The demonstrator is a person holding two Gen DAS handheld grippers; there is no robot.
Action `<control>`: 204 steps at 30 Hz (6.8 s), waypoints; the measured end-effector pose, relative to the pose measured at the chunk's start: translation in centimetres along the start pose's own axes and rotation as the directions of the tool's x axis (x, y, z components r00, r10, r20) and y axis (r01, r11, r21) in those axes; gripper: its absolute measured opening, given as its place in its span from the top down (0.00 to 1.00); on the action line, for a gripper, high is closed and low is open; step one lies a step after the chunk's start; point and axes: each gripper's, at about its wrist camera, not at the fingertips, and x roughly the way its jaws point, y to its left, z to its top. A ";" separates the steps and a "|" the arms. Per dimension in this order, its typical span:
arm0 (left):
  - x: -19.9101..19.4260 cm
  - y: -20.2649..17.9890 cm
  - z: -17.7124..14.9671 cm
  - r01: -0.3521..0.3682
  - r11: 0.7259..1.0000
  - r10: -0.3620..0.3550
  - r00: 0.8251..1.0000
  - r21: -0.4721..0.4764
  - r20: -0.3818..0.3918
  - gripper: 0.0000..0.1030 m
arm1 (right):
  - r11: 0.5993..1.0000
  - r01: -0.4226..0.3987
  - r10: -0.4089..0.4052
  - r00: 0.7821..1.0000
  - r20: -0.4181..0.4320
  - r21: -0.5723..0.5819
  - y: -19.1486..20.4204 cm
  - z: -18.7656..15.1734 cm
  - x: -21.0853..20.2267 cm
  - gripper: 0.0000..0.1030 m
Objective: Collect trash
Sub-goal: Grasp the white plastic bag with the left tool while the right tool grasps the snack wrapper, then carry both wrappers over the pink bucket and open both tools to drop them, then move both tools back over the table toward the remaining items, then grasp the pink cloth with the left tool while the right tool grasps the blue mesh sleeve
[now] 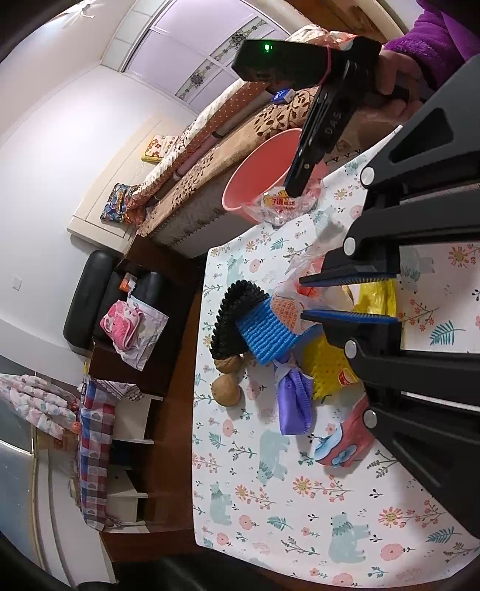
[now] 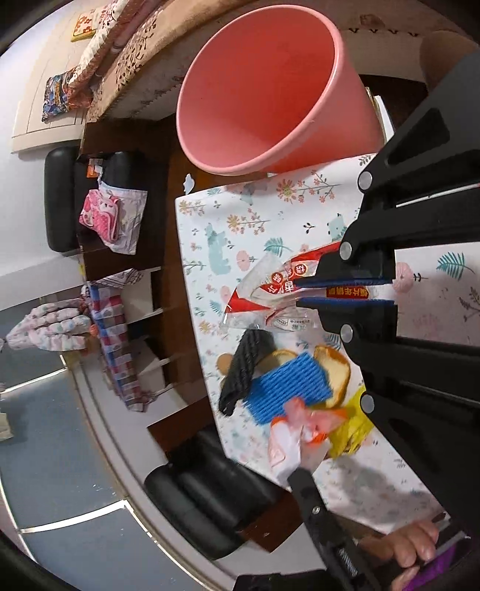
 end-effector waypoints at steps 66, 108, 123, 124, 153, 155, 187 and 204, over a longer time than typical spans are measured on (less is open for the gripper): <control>17.9 -21.9 4.2 0.162 0.956 -0.127 0.980 0.245 -0.152 0.88 | 0.919 0.120 -0.198 0.965 0.175 0.375 -18.4 -1.2 -4.8 0.95; 13.8 -18.8 3.4 0.090 0.980 -0.074 0.993 0.180 -0.095 0.50 | 0.944 0.151 -0.201 0.968 0.148 0.293 -14.7 -1.9 -5.1 0.67; 8.4 -14.5 2.9 -0.006 0.989 0.009 1.000 0.149 -0.017 0.50 | 0.967 0.123 -0.159 0.975 0.153 0.222 -10.3 -1.8 -6.0 0.67; 8.1 -14.3 2.8 -0.012 0.989 0.014 1.000 0.150 -0.013 0.50 | 0.969 0.121 -0.157 0.976 0.153 0.217 -10.0 -1.9 -6.0 0.67; -0.7 -1.5 0.8 -0.335 0.933 0.341 0.940 -0.132 0.028 0.50 | 0.996 0.049 -0.059 0.988 0.141 0.070 -2.2 -2.5 -5.2 0.67; -1.1 -0.4 0.7 -0.357 0.921 0.364 0.931 -0.156 0.021 0.50 | 0.996 0.047 -0.057 0.989 0.139 0.070 -2.1 -2.4 -5.0 0.67; 2.1 8.9 -2.3 -0.332 0.874 0.294 0.943 -0.355 -0.158 0.50 | 0.986 -0.126 0.127 0.992 0.002 -0.106 5.3 -1.0 1.8 0.67; 1.5 9.4 -2.0 -0.318 0.903 0.292 0.947 -0.289 -0.131 0.76 | 0.978 -0.136 0.123 0.989 -0.087 -0.157 7.6 1.3 7.9 0.57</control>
